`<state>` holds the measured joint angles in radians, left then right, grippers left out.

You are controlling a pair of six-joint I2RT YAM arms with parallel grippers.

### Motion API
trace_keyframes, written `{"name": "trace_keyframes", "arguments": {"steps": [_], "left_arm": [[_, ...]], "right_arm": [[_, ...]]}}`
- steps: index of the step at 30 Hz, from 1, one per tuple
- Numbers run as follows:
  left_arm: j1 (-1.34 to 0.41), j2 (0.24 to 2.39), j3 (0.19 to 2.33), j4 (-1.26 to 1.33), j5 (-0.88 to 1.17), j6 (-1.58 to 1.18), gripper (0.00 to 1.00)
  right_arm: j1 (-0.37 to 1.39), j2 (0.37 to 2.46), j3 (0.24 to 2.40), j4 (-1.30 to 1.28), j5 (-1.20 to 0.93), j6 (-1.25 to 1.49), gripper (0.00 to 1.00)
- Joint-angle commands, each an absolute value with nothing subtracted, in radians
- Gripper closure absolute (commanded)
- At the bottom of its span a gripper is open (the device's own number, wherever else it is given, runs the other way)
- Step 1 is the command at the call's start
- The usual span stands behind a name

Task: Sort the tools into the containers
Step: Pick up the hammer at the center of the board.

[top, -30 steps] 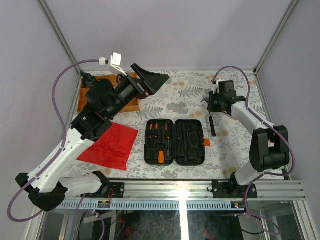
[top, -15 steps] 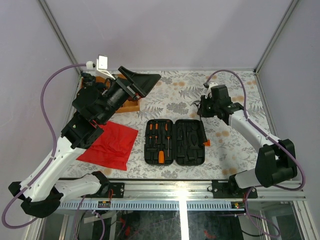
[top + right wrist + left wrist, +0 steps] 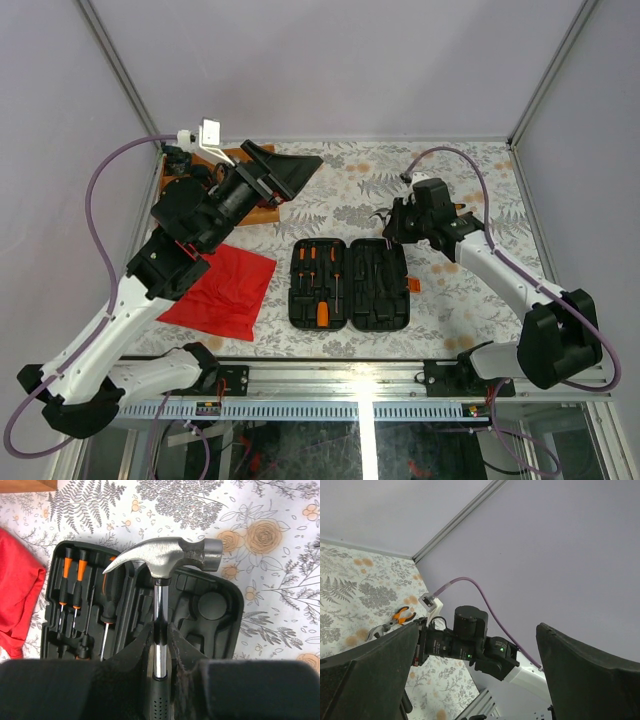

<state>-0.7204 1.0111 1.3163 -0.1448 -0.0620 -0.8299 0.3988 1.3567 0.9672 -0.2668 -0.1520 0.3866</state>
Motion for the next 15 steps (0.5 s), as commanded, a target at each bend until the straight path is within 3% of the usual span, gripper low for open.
{"name": "trace_keyframes", "arguments": {"steps": [1, 15], "left_arm": [[-0.727, 0.983, 1.305, -0.106, -0.069, -0.825, 0.00], [-0.727, 0.982, 1.123, -0.100, 0.023, -0.825, 0.00]], "right_arm": [[0.429, 1.337, 0.986, -0.180, -0.176, 0.430, 1.00], [0.476, 1.181, 0.828, -0.013, -0.182, 0.694, 1.00]]}}
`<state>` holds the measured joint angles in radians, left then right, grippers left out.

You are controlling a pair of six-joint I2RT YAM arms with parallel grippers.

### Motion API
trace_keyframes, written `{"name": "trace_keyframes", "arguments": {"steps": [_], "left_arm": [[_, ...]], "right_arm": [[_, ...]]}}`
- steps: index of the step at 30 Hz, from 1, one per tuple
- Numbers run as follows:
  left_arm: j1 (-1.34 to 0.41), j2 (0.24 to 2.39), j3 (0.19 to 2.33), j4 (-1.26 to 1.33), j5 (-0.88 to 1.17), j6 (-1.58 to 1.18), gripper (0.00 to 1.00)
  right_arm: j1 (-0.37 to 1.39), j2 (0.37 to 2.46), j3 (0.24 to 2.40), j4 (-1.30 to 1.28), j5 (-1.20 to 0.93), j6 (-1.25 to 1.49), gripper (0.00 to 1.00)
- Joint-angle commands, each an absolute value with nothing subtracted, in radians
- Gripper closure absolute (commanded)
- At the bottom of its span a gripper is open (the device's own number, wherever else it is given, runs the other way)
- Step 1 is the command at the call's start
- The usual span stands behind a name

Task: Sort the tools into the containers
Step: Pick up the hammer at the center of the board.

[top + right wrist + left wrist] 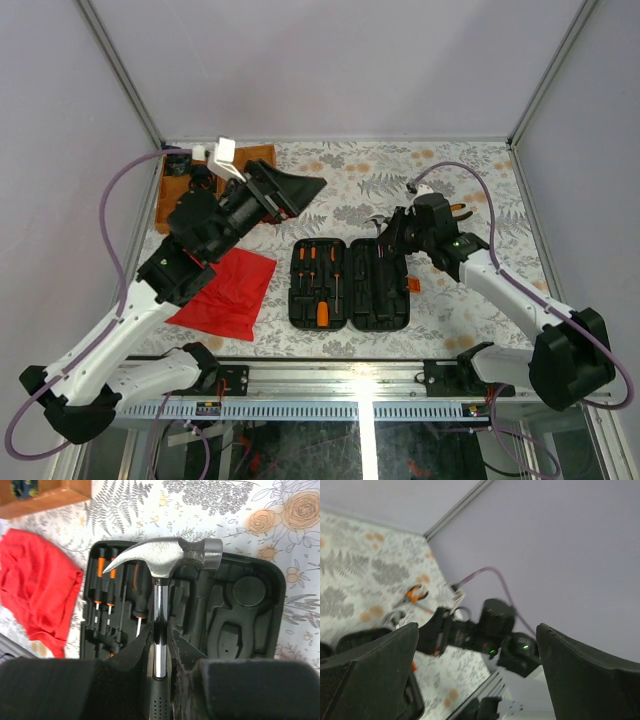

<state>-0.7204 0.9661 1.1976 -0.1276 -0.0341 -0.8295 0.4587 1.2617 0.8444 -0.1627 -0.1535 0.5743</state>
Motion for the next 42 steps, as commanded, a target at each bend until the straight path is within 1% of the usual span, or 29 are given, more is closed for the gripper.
{"name": "trace_keyframes", "arguments": {"steps": [1, 8, 14, 18, 24, 33, 42], "left_arm": [[-0.727, 0.984, 1.098, -0.097, 0.036, -0.824, 0.00], [-0.737, 1.006, 0.940, -0.034, 0.131, -0.811, 0.00], [-0.806, 1.073, 0.891, 0.042, 0.170, -0.752, 0.00], [-0.854, 1.143, 0.900, 0.067, 0.183, -0.722, 0.02], [-0.902, 1.234, 0.922, 0.058, 0.179, -0.697, 0.15], [-0.941, 1.256, 0.893, 0.075, 0.187, -0.720, 0.31], [-0.956, 1.261, 0.878, 0.122, 0.235, -0.734, 0.55]], "right_arm": [[0.480, 1.172, 0.817, -0.003, -0.178, 0.716, 1.00], [0.496, 1.097, 0.734, 0.090, -0.157, 0.883, 1.00], [0.539, 1.058, 0.715, 0.158, -0.127, 0.987, 1.00], [0.567, 1.049, 0.713, 0.199, -0.120, 1.028, 1.00], [0.583, 1.018, 0.711, 0.232, -0.105, 1.058, 1.00], [0.583, 0.952, 0.687, 0.265, -0.104, 1.100, 1.00], [0.583, 0.894, 0.670, 0.287, -0.112, 1.123, 1.00]]}}
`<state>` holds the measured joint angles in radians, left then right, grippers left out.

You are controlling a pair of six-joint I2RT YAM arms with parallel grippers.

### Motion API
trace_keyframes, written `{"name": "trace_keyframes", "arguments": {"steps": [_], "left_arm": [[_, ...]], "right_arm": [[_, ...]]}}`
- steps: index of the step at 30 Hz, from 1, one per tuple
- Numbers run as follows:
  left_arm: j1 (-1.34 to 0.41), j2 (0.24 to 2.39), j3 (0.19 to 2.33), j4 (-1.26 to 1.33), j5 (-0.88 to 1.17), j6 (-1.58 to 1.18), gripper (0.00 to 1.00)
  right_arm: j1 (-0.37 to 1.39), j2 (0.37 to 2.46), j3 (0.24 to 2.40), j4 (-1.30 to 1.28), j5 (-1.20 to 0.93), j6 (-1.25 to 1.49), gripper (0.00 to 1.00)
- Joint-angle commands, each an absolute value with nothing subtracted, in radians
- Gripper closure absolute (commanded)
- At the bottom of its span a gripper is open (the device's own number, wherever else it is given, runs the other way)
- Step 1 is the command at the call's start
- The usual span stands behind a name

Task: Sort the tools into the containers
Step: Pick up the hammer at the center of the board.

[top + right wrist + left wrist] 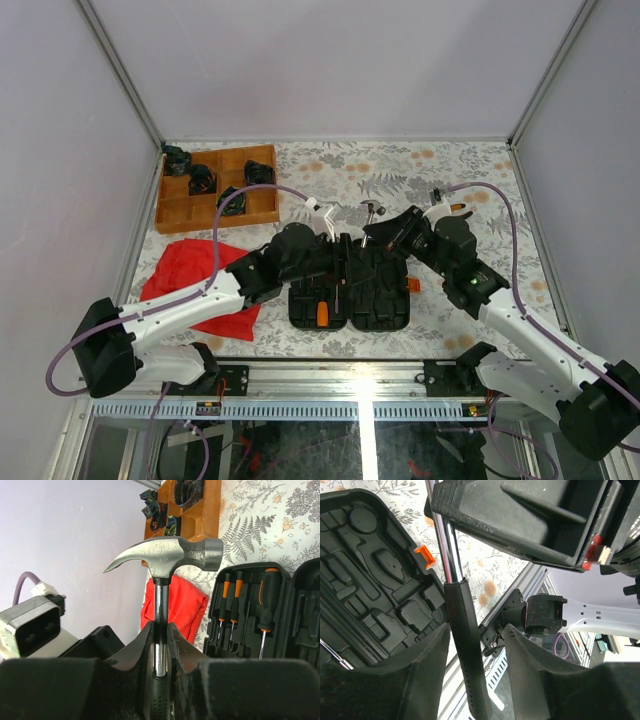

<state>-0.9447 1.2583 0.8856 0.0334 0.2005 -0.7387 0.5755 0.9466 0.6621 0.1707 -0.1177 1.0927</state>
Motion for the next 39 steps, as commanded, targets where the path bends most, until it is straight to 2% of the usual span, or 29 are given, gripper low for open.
{"name": "trace_keyframes", "arguments": {"steps": [1, 6, 9, 14, 17, 23, 30, 33, 39], "left_arm": [[-0.956, 1.261, 0.879, 0.123, 0.242, -0.727, 0.58], [-0.958, 1.249, 0.879, 0.109, 0.238, -0.707, 0.62], [-0.958, 1.235, 0.871, 0.110, 0.231, -0.689, 0.69], [-0.958, 1.222, 0.873, 0.094, 0.205, -0.668, 0.91], [-0.958, 1.223, 0.879, 0.076, 0.194, -0.658, 1.00], [-0.958, 1.215, 0.890, 0.039, 0.165, -0.625, 1.00], [-0.958, 1.204, 0.914, -0.016, 0.133, -0.549, 1.00], [-0.958, 1.198, 0.932, -0.058, 0.103, -0.500, 1.00], [-0.958, 1.152, 0.947, -0.115, 0.040, -0.400, 1.00]], "right_arm": [[0.583, 0.886, 0.666, 0.288, -0.109, 1.125, 1.00], [0.583, 0.865, 0.663, 0.290, -0.111, 1.131, 1.00], [0.583, 0.862, 0.665, 0.291, -0.121, 1.133, 1.00], [0.583, 0.862, 0.675, 0.291, -0.131, 1.127, 1.00], [0.583, 0.862, 0.680, 0.287, -0.137, 1.120, 0.98], [0.583, 0.855, 0.684, 0.276, -0.162, 1.083, 0.85], [0.583, 0.863, 0.703, 0.260, -0.222, 1.030, 0.59], [0.583, 0.852, 0.700, 0.222, -0.229, 0.989, 0.53], [0.583, 0.788, 0.688, 0.110, -0.206, 0.874, 0.49]]}}
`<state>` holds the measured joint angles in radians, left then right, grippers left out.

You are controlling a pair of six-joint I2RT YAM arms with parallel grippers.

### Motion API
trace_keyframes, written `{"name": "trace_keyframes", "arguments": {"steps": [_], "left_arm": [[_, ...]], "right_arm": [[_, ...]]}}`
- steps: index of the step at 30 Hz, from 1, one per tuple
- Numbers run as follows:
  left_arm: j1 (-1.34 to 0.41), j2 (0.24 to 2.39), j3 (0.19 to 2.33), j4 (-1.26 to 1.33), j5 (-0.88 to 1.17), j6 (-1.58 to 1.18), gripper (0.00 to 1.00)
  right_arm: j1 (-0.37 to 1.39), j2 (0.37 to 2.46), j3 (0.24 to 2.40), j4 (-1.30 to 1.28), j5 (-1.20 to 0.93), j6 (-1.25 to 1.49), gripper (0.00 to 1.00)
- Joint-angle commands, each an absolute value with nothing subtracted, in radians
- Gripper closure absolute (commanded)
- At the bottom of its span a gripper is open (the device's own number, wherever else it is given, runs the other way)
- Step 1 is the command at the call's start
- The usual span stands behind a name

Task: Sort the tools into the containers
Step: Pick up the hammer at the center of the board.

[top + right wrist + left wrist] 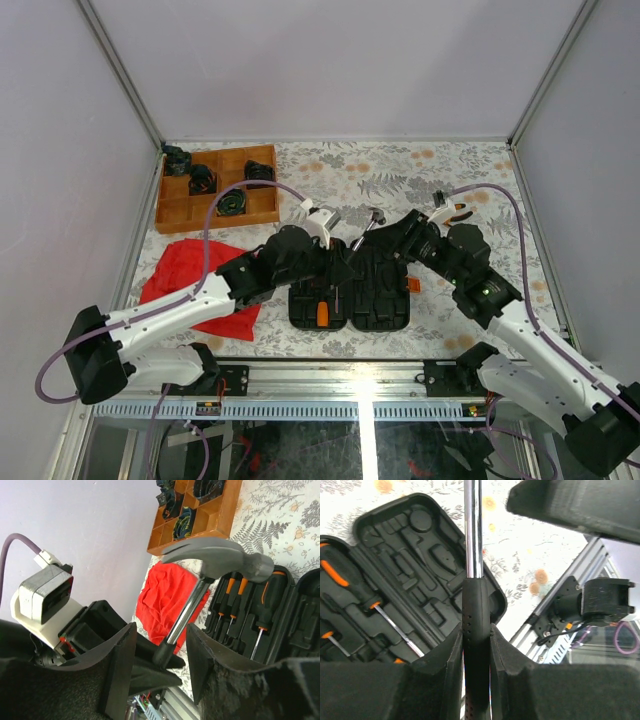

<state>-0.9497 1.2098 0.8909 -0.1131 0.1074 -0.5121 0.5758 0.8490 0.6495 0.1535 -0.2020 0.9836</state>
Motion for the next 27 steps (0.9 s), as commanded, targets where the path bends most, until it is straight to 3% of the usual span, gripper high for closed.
{"name": "trace_keyframes", "arguments": {"steps": [1, 11, 16, 27], "left_arm": [[-0.958, 1.145, 0.952, -0.127, 0.041, -0.382, 1.00], [-0.957, 1.138, 1.024, -0.264, -0.038, -0.241, 1.00], [-0.957, 1.096, 0.977, -0.205, -0.070, -0.096, 1.00], [-0.958, 1.046, 0.892, -0.133, 0.090, 0.239, 1.00]], "right_arm": [[0.583, 0.772, 0.687, 0.092, -0.198, 0.852, 0.49], [0.583, 0.605, 0.720, -0.171, -0.039, 0.614, 0.46], [0.583, 0.537, 0.764, -0.274, 0.057, 0.553, 0.45], [0.583, 0.507, 0.841, -0.346, 0.069, 0.421, 0.43]]}}
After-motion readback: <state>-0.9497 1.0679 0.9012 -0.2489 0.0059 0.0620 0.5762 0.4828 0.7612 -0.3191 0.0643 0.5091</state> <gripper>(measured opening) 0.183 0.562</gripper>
